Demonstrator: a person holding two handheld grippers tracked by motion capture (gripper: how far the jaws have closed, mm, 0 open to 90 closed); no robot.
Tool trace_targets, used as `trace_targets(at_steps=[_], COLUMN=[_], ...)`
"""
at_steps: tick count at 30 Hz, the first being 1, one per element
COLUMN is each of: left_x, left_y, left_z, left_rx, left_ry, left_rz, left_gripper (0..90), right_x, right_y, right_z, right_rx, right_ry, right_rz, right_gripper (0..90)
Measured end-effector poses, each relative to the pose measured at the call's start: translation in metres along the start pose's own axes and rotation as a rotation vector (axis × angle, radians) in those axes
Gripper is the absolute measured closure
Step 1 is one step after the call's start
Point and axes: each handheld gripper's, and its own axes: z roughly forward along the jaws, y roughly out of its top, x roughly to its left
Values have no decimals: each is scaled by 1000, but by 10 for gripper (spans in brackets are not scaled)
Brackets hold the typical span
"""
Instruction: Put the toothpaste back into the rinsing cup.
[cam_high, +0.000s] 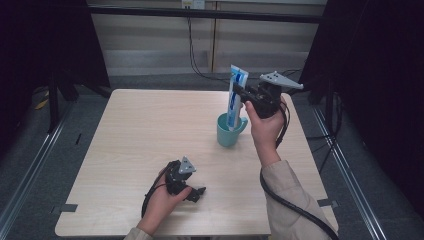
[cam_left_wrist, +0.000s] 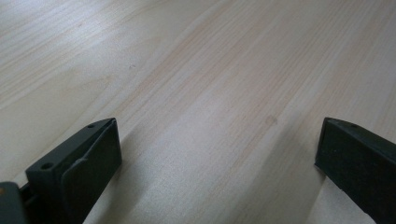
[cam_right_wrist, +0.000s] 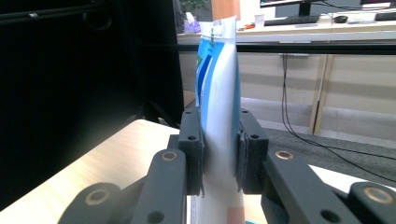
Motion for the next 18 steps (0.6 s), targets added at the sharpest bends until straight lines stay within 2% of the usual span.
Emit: trace_targets(at_steps=[8,18], left_x=[0,-1], left_y=[0,-1], left_z=[0,0], left_rx=[-1,-5], left_ry=[0,0], left_rz=[-1,-7], left_gripper=[0,0], right_x=[-5,-11], right_y=[1,2], right_z=[9,17], right_rx=[-16,-20], right_ry=[-14,-34], right_rz=[16,8], right_gripper=[757,756])
